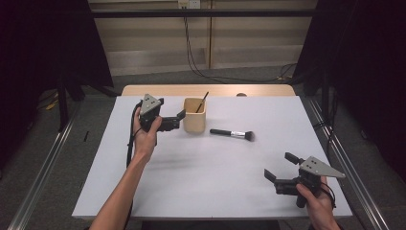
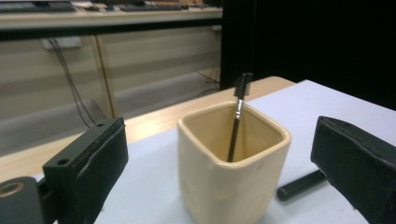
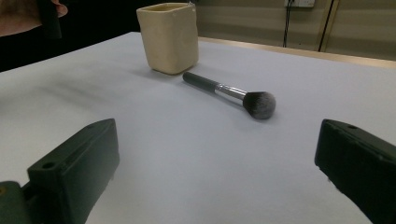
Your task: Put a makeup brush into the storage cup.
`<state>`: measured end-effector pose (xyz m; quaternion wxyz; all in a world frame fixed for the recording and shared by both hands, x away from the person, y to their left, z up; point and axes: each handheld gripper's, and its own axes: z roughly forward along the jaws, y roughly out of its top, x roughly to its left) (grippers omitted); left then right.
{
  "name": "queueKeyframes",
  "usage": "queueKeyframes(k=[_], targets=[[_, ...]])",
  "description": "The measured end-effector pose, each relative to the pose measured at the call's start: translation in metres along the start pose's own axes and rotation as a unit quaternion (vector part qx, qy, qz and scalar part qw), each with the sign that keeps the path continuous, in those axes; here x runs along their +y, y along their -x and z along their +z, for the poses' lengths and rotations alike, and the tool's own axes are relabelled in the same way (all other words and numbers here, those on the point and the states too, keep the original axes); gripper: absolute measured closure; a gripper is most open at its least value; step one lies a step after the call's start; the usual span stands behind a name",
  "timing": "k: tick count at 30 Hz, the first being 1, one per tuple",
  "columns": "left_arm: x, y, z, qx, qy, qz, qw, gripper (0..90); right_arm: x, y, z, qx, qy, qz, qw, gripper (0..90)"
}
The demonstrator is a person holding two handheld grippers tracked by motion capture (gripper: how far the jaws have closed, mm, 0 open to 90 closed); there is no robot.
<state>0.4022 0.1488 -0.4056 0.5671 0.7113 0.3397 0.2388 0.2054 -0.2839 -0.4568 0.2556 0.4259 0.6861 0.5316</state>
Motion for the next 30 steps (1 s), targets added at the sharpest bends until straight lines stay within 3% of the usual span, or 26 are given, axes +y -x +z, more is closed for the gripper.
queueKeyframes(k=[5,7,14,18,21,30], targets=[[-0.003,-0.003,-0.012,0.004,-0.004,0.007,1.0,5.2,0.0,-0.001,0.0,0.0,0.0,0.0,1.0,0.0],[-0.004,-0.004,-0.017,0.001,0.0,-0.002,1.0,4.6,0.0,-0.001,0.0,0.0,0.0,-0.001,1.0,0.0],[-0.006,-0.004,-0.038,0.027,-0.007,0.012,0.9995,3.3,0.0,0.0,0.0,-0.003,0.0,0.0,1.0,0.0],[-0.01,-0.008,-0.052,0.022,0.003,0.012,0.9997,2.7,0.0,0.0,-0.001,-0.004,0.001,-0.001,1.0,0.0],[-0.014,-0.008,-0.059,0.03,0.002,0.018,0.9994,2.8,0.0,0.0,0.0,-0.005,0.0,-0.001,1.0,0.0],[-0.015,-0.007,-0.082,0.025,0.018,0.006,0.9995,2.6,0.0,0.001,0.001,-0.008,0.0,0.0,1.0,0.0]])
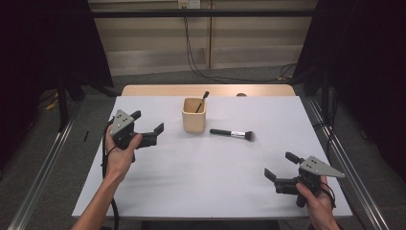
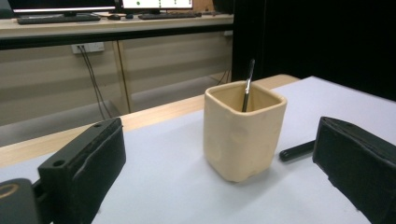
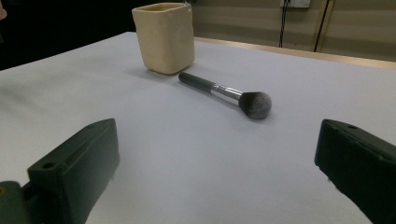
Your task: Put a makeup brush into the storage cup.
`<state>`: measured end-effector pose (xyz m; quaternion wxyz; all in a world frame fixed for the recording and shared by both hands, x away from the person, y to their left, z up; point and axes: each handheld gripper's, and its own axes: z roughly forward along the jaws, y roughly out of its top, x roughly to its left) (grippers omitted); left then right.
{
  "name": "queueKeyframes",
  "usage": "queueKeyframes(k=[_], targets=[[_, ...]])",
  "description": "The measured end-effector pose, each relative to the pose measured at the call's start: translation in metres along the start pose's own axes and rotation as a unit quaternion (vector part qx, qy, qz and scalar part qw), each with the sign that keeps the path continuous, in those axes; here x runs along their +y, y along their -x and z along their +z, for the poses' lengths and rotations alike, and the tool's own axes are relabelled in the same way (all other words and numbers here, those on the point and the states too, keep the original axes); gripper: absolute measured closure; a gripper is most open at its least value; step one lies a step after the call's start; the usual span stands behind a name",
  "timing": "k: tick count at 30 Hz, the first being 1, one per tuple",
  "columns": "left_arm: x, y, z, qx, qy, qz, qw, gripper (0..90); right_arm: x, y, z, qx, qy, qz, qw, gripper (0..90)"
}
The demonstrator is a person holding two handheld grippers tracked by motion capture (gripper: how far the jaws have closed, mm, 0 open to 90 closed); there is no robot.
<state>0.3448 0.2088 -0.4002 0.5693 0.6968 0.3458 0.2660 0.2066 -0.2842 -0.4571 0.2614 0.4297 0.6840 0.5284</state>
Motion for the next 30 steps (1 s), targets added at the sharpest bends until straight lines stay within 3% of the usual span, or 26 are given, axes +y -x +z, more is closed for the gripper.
queueKeyframes(k=[6,12,14,17,24,30], targets=[[-0.006,0.006,-0.018,0.001,0.0,0.02,0.9998,2.1,0.0,0.0,0.0,0.0,0.001,0.0,1.0,0.0],[-0.017,0.006,-0.033,-0.003,-0.007,0.013,0.9999,2.0,0.0,0.0,0.002,-0.002,0.0,0.001,1.0,0.0],[-0.02,0.006,-0.038,0.006,-0.01,0.02,0.9997,2.5,0.001,0.0,0.002,-0.003,-0.001,0.001,1.0,0.0],[-0.024,0.005,-0.046,0.011,-0.01,0.005,0.9999,2.4,0.001,0.0,0.004,-0.005,-0.002,0.004,1.0,0.0],[-0.034,0.008,-0.063,0.032,-0.013,0.001,0.9994,2.3,0.001,0.0,0.004,-0.005,0.001,0.006,1.0,0.0],[-0.039,0.013,-0.076,0.025,-0.012,0.003,0.9996,2.4,0.0,0.0,0.001,-0.01,0.0,0.005,0.9999,0.0]])
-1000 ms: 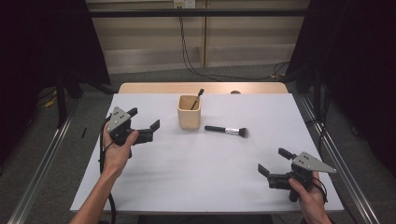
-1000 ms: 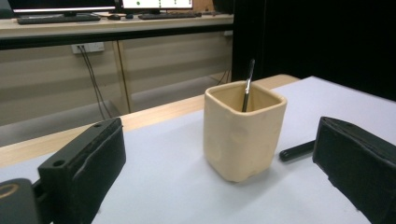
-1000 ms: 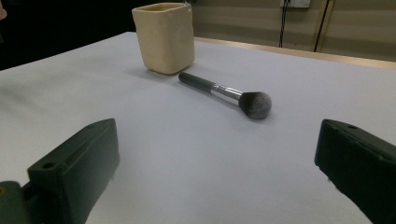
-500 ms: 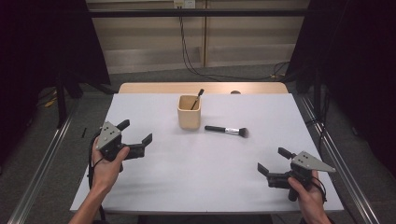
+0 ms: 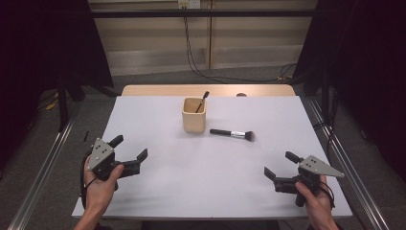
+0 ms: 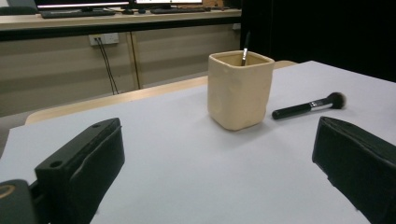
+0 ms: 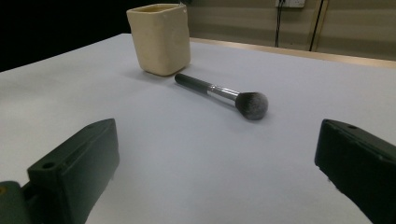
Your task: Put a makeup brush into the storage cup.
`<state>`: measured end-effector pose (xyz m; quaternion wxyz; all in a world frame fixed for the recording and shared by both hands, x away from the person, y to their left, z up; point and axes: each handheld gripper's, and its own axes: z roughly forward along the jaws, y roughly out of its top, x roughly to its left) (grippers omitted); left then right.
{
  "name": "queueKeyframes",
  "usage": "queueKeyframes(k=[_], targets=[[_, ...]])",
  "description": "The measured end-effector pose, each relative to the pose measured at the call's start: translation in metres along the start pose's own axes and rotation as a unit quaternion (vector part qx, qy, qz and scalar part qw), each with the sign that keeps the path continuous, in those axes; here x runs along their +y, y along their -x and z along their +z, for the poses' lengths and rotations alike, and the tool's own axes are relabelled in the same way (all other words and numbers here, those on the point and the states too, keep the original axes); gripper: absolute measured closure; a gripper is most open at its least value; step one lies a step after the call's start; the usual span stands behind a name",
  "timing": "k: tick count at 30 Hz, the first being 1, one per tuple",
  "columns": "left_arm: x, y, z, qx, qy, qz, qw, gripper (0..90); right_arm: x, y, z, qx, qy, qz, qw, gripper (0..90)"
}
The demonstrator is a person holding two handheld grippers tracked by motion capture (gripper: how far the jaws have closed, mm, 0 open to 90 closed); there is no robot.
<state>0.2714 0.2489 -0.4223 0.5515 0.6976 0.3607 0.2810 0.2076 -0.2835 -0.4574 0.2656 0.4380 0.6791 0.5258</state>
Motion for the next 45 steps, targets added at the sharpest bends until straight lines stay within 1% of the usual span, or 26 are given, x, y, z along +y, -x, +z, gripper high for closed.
queueKeyframes(k=[4,6,9,12,14,16,17,18,20,22,24,26,30,33,35,36,38,42,43,45], targets=[[-0.008,0.006,-0.008,-0.011,-0.006,-0.005,0.9999,2.5,0.0,0.0,-0.002,0.0,0.001,-0.001,1.0,0.0],[-0.011,0.009,-0.013,-0.005,-0.009,-0.007,0.9999,2.6,0.0,0.0,-0.003,0.0,0.003,0.0,1.0,0.0],[-0.016,0.012,-0.02,-0.005,-0.015,0.0,0.9999,2.8,-0.001,0.0,-0.004,0.0,0.003,0.0,1.0,0.0],[-0.021,0.013,-0.026,0.0,-0.016,-0.01,0.9998,2.8,-0.001,0.0,-0.005,-0.001,0.003,-0.002,1.0,0.0],[-0.023,0.013,-0.027,-0.004,-0.013,-0.011,0.9999,2.8,-0.001,0.0,-0.005,-0.001,0.003,-0.002,1.0,0.0],[-0.024,0.011,-0.028,-0.009,-0.014,-0.02,0.9997,3.3,-0.001,0.0,-0.005,0.0,0.003,-0.003,1.0,0.0],[-0.024,0.012,-0.029,-0.008,-0.01,-0.019,0.9997,3.3,0.0,0.0,-0.004,0.002,0.003,-0.004,1.0,0.0],[-0.024,0.013,-0.03,-0.006,-0.01,-0.008,0.9999,3.3,0.0,0.0,-0.004,0.003,0.004,-0.004,1.0,0.0],[-0.024,0.013,-0.031,-0.01,-0.013,-0.004,0.9999,3.3,0.001,-0.001,-0.004,0.005,0.004,-0.004,1.0,0.0],[-0.025,0.014,-0.032,-0.009,-0.015,0.002,0.9998,3.3,0.001,-0.001,-0.003,0.006,0.006,-0.005,0.9999,0.0],[-0.026,0.014,-0.032,-0.008,-0.018,-0.002,0.9998,3.3,0.001,-0.002,-0.003,0.009,0.006,-0.007,0.9999,0.0],[-0.027,0.014,-0.032,-0.006,-0.025,0.002,0.9997,3.3,0.002,-0.002,-0.002,0.01,0.007,-0.007,0.9999,0.0],[-0.028,0.014,-0.032,-0.008,-0.024,-0.002,0.9997,3.3,0.004,-0.003,0.002,0.013,0.008,-0.009,0.9998,0.0],[-0.028,0.015,-0.032,-0.011,-0.026,0.002,0.9996,3.3,0.006,-0.004,0.005,0.015,0.007,-0.011,0.9998,0.0],[-0.027,0.014,-0.032,-0.009,-0.024,0.002,0.9997,3.3,0.008,-0.004,0.007,0.026,0.005,-0.018,0.9995,0.0],[-0.028,0.014,-0.033,-0.007,-0.022,0.0,0.9997,3.3,0.009,-0.005,0.009,0.028,0.008,-0.017,0.9995,0.0],[-0.028,0.014,-0.033,-0.009,-0.024,0.004,0.9997,3.3,0.011,-0.005,0.012,0.034,0.003,-0.017,0.9993,0.0],[-0.027,0.015,-0.034,-0.006,-0.02,0.004,0.9998,3.3,0.016,-0.004,0.02,0.039,-0.001,-0.023,0.999,0.2],[-0.027,0.015,-0.034,-0.006,-0.02,0.004,0.9998,3.3,0.018,-0.003,0.023,0.039,-0.003,-0.023,0.999,0.9],[-0.027,0.015,-0.033,-0.007,-0.022,0.005,0.9997,3.3,0.023,-0.001,0.026,0.042,-0.017,-0.008,0.9989,1.5]])
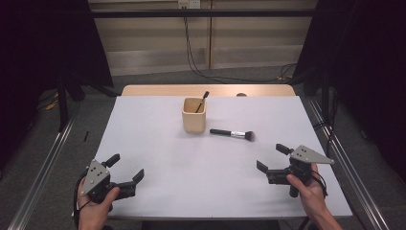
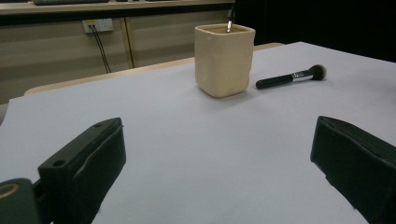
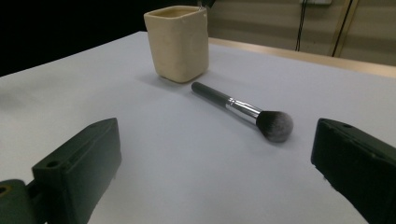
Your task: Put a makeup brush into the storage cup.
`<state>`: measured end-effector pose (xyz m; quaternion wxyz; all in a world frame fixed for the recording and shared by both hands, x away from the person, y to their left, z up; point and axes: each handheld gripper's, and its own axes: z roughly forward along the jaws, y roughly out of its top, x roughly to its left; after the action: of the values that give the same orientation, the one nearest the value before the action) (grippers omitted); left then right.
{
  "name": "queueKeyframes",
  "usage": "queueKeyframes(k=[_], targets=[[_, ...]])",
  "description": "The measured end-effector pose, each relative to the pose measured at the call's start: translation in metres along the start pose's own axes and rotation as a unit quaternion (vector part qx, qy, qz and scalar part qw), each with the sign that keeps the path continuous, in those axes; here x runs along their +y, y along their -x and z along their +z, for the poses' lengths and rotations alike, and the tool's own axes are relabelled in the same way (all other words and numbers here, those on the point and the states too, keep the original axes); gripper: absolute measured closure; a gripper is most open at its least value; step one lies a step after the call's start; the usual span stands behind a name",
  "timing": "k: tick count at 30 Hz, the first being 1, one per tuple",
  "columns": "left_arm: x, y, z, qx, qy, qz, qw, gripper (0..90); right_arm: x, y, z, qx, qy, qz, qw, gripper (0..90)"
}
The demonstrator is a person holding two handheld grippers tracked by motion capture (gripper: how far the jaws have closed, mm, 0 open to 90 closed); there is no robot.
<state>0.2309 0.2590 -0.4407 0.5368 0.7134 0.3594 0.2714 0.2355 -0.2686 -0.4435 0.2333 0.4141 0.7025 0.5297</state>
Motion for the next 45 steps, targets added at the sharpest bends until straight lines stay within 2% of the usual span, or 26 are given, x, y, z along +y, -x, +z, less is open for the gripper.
queueKeyframes(k=[4,8,19,22,26,30,36,39,42,45], targets=[[-0.001,0.001,0.001,0.0,-0.004,0.0,1.0,3.3,0.009,0.006,0.006,0.006,0.0,-0.008,1.0,1.2],[0.001,0.003,-0.001,-0.006,0.002,0.01,0.9999,3.3,0.02,0.011,0.014,0.006,0.003,-0.018,0.9998,0.8],[-0.001,-0.006,0.0,0.009,0.003,-0.002,1.0,3.3,0.04,0.024,0.045,0.019,-0.004,-0.031,0.9994,0.3],[-0.002,-0.01,-0.001,0.017,0.006,-0.01,0.9998,3.3,0.047,0.029,0.052,0.022,-0.02,-0.034,0.999,0.8],[-0.002,-0.011,-0.002,0.017,0.005,-0.007,0.9998,3.3,0.054,0.033,0.062,0.029,-0.031,-0.039,0.9983,0.8],[-0.002,-0.011,-0.002,0.013,0.004,-0.015,0.9998,3.3,0.061,0.035,0.071,0.033,-0.041,-0.045,0.9976,0.8],[-0.002,-0.012,-0.002,0.014,0.002,-0.01,0.9998,3.3,0.069,0.038,0.086,0.037,-0.059,-0.046,0.9965,0.5],[-0.002,-0.012,-0.002,0.013,0.002,-0.009,0.9999,3.3,0.071,0.039,0.095,0.046,-0.073,-0.045,0.9953,0.6],[-0.002,-0.012,-0.002,0.013,0.001,-0.008,0.9999,3.3,0.073,0.04,0.103,0.045,-0.075,-0.045,0.9952,1.3],[-0.003,-0.012,-0.002,0.013,-0.001,-0.007,0.9999,3.3,0.075,0.042,0.112,0.05,-0.091,-0.046,0.9935,0.9]])
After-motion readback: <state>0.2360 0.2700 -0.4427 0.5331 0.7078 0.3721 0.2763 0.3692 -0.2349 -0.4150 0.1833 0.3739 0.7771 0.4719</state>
